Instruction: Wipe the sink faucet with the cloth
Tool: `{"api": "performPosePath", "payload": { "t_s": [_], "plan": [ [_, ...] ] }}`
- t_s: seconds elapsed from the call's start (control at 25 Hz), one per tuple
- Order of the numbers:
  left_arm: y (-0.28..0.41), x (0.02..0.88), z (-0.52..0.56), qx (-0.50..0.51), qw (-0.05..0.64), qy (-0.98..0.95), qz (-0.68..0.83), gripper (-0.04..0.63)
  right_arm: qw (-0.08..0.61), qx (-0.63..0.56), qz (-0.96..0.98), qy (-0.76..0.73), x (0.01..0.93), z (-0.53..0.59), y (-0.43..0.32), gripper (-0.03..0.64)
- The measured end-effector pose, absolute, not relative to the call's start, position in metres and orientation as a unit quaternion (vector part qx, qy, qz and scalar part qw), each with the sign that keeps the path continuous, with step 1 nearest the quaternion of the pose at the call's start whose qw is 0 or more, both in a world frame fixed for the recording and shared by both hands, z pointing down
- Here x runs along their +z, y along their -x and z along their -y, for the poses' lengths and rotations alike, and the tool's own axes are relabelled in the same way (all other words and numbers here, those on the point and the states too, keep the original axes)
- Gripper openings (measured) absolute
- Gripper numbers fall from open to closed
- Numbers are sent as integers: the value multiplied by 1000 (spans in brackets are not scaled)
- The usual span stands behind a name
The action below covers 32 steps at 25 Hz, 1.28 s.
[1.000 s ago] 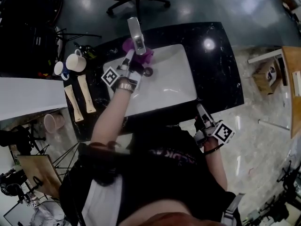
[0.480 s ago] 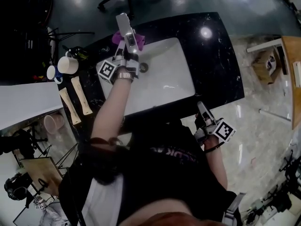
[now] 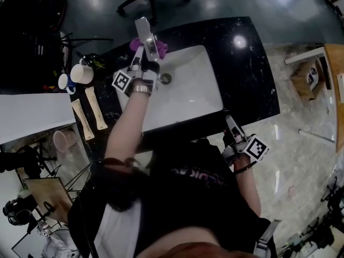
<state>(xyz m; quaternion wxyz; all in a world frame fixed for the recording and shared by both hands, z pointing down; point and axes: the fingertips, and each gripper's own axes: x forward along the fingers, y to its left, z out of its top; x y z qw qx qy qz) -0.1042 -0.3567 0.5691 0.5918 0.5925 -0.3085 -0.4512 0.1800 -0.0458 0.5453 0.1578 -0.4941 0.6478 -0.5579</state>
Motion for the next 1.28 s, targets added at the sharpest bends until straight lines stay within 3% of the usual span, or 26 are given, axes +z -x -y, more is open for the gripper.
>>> {"api": "performPosePath", "payload": {
  "t_s": [0.84,1.12,1.28],
  "plan": [
    [101,545,255,-435,587,-626,273,64,140,-547,-711,420,521,58,-186,12],
    [55,514,188,-350,575,-680,292,64,119,-529,-764,349,501,61,-169,12],
    [14,494,133,-287,576,-706,296,64,69,-498,-804,316,496,52,-148,12]
  ]
}}
